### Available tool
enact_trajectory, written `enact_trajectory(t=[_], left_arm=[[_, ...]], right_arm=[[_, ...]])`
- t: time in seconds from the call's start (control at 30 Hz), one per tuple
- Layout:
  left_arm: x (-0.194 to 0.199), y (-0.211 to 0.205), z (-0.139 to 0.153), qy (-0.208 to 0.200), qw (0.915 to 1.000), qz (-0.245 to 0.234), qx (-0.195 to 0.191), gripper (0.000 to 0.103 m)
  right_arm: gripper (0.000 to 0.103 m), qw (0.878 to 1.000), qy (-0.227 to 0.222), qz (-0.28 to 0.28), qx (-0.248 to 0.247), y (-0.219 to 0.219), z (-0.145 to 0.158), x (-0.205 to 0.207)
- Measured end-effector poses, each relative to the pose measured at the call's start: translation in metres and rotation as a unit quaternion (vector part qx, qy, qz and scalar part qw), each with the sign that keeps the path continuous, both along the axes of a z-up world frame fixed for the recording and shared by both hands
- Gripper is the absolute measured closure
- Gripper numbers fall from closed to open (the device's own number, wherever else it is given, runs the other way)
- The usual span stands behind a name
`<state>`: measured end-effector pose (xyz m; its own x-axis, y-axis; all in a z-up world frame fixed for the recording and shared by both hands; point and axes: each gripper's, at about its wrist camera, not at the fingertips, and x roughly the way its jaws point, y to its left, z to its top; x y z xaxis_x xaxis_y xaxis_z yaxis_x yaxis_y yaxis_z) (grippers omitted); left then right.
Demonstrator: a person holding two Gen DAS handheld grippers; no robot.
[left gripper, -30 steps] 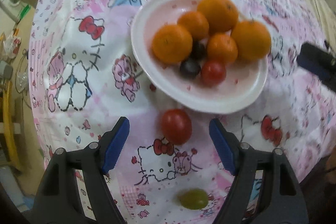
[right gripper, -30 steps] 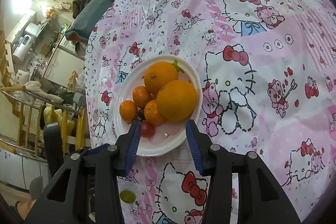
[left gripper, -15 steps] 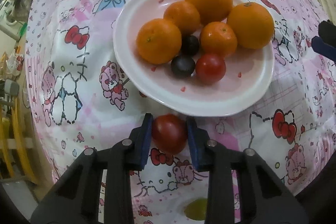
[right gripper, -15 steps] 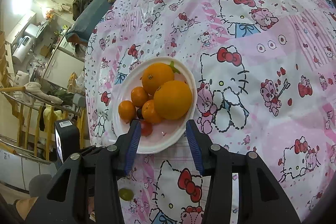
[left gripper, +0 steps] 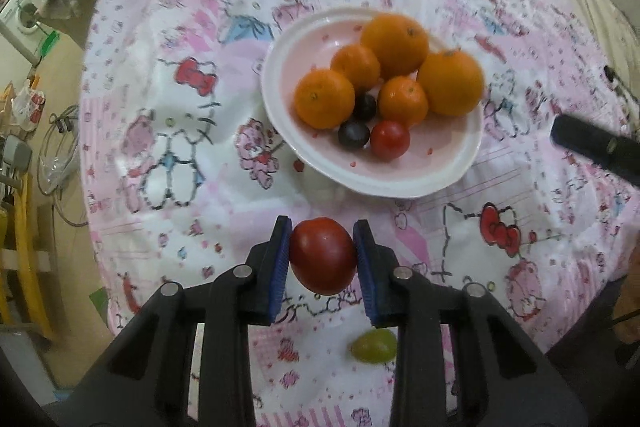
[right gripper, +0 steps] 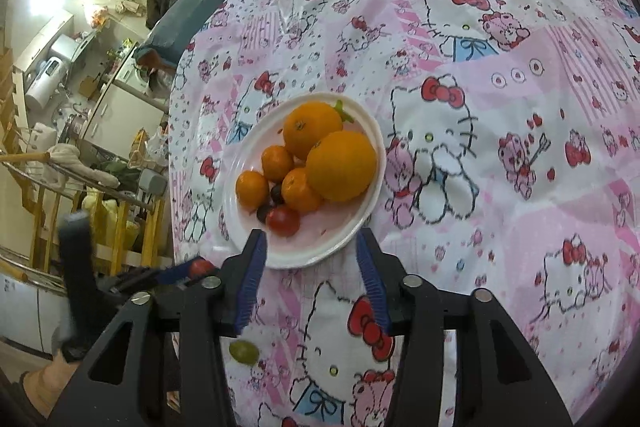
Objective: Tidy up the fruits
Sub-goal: 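Grasp the last red tomato with the left gripper while the right gripper grasps the green grape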
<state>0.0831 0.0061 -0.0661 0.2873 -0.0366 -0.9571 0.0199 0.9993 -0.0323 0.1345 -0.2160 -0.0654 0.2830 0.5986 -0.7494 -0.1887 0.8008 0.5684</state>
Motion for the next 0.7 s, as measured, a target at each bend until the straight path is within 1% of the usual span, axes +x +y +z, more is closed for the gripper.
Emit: enact_trajectory(t=[0.07, 0.23, 0.37, 0.43, 0.5, 0.6, 0.7], left_arm=[[-0.008, 0.008, 0.006, -0.006, 1.0, 0.004, -0.005, 0.076], [-0.021, 0.03, 0.02, -0.013, 0.9993, 0.031, -0.016, 0.076], [-0.025, 0.044, 0.02, -0.019, 0.998, 0.055, -0.024, 0.076], [-0.023, 0.047, 0.019, -0.02, 0.9973, 0.063, -0.03, 0.076], [-0.021, 0.049, 0.018, -0.024, 0.9968, 0.068, -0.033, 0.076], [-0.021, 0.054, 0.018, -0.024, 0.996, 0.075, -0.042, 0.076], [-0.021, 0.058, 0.019, -0.026, 0.9954, 0.079, -0.048, 0.076]], right_arm=[[0.045, 1.0, 0.0, 0.007, -0.003, 0.003, 0.001, -0.01], [0.045, 0.999, 0.012, 0.047, -0.007, 0.022, -0.005, -0.035], [0.045, 0.995, 0.041, 0.088, 0.0, 0.044, -0.022, -0.057], [0.045, 0.992, 0.045, 0.121, -0.013, 0.061, -0.03, -0.066], [0.045, 0.986, 0.037, 0.158, -0.035, 0.078, -0.037, -0.074], [0.045, 0.977, 0.027, 0.204, -0.053, 0.1, -0.045, -0.086], [0.045, 0.97, 0.008, 0.234, -0.074, 0.12, -0.048, -0.095]])
